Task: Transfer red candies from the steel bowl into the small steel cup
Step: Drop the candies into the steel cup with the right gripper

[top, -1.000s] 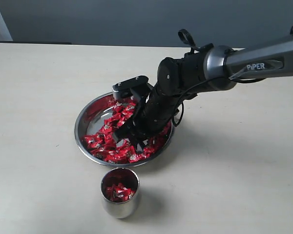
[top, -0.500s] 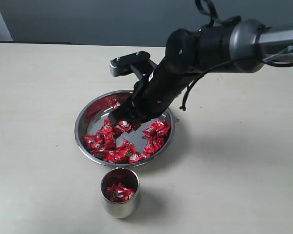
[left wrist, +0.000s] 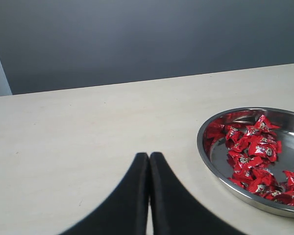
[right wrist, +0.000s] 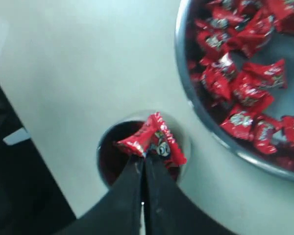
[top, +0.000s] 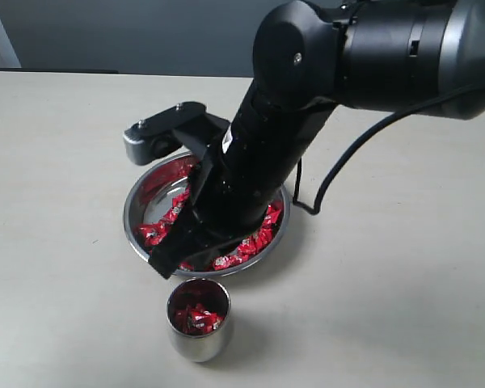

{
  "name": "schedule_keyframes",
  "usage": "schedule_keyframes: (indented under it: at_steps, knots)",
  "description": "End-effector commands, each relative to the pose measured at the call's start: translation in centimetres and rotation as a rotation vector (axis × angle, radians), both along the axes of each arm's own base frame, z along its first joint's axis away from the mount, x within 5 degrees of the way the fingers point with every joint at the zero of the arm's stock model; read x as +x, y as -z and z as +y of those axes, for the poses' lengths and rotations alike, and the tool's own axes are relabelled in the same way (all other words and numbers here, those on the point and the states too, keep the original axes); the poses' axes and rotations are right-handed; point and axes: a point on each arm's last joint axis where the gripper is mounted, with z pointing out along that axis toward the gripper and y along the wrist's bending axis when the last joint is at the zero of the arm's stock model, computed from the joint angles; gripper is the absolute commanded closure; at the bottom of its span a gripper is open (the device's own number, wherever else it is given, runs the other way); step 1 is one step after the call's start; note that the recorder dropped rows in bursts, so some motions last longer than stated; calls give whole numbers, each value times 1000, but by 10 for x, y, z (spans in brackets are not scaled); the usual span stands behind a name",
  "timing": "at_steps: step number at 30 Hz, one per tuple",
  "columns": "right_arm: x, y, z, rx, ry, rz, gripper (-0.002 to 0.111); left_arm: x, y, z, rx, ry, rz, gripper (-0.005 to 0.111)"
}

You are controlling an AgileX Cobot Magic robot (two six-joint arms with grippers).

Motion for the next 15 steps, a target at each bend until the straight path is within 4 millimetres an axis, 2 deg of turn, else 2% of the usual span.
schedule_keyframes:
  at_steps: [1,11,13,15]
  knots:
    - [-15,-3,5,-26,-71,16,109,0,1,0,-6,1,-3,106]
    - [-18,0,0,-101,-123,8,108,0,1,0,-6,1,-3,106]
    - [-18,0,0,-96,-141,4,102,0,1,0,-6,1,-3,106]
    - [-18,-1,0,-93,-152,-1,89,0,1,0,-6,1,-3,106]
